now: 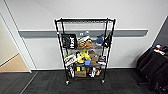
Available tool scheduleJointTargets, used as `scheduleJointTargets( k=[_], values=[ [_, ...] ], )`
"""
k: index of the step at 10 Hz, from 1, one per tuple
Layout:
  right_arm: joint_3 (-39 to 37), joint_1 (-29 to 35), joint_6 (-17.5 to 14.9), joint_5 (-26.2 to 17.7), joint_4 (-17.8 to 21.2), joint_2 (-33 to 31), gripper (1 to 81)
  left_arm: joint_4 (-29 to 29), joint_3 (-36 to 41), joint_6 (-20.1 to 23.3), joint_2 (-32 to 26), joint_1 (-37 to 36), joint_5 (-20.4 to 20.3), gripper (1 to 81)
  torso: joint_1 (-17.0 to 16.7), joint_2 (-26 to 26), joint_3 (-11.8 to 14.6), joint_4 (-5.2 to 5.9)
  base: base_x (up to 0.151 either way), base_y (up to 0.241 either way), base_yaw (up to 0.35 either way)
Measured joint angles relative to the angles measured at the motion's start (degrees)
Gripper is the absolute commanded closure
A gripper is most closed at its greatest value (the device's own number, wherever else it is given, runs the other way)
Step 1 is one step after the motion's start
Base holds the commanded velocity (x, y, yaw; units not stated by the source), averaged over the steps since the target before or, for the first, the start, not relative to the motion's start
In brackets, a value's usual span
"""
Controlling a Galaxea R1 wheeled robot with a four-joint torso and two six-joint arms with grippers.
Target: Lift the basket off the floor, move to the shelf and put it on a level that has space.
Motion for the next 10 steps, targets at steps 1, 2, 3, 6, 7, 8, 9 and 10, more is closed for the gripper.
scheduleJointTargets(
  k=[1, 2, 3, 6, 7, 8, 9, 10],
  values=[
    [0.0, 1.0, 0.0, -0.3, 0.0, 0.0, 1.0, -0.4, 0.0, 0.0, 0.0, -1.1, 1.0, 1.0, 1.2, -2.0, 0.0, 0.00, 0.000, 0.000, 0.000],
    [0.0, 2.0, 0.0, -1.4, 0.1, 0.0, 1.0, -0.7, 0.0, 0.0, 0.0, -2.0, 1.7, 1.0, 2.5, -3.9, 0.0, 0.00, 0.000, 0.000, 0.000],
    [0.0, 3.2, 0.0, -2.0, 0.1, 0.0, 1.0, -1.1, 0.0, 0.0, -0.1, -2.6, 2.5, 1.0, 3.7, -5.9, 0.0, 0.00, 0.000, 0.000, 0.000],
    [0.0, 5.4, 0.0, -3.6, 0.1, 0.0, 1.0, -1.6, -0.1, 0.0, -0.3, -4.4, 3.7, 1.0, 7.5, -11.8, 0.0, 0.00, 0.000, 0.000, 0.000],
    [0.0, 5.9, 0.0, -4.5, 0.1, 0.0, 1.0, -1.8, -0.2, 0.0, -0.3, -4.9, 4.1, 1.0, 8.7, -13.7, -0.1, 0.00, 0.000, 0.000, 0.000],
    [0.0, 6.6, 0.0, -5.5, 0.1, 0.0, 1.0, -1.8, -0.2, 0.0, -0.3, -5.7, 4.9, 1.0, 9.7, -15.4, -0.5, 0.00, 0.000, 0.000, 0.000],
    [-0.1, 7.7, 0.0, -6.0, 0.2, -0.2, 1.0, -1.9, -0.2, 0.0, -0.3, -6.5, 5.8, 1.0, 10.8, -17.1, -1.6, 0.00, 0.000, 0.000, 0.000],
    [-0.2, 8.4, 0.0, -6.2, 0.2, -0.3, 1.0, -1.9, -0.3, 0.0, -0.3, -7.2, 6.1, 1.0, 11.9, -18.8, -3.3, 0.00, 0.000, 0.000, 0.000]
  ],
)
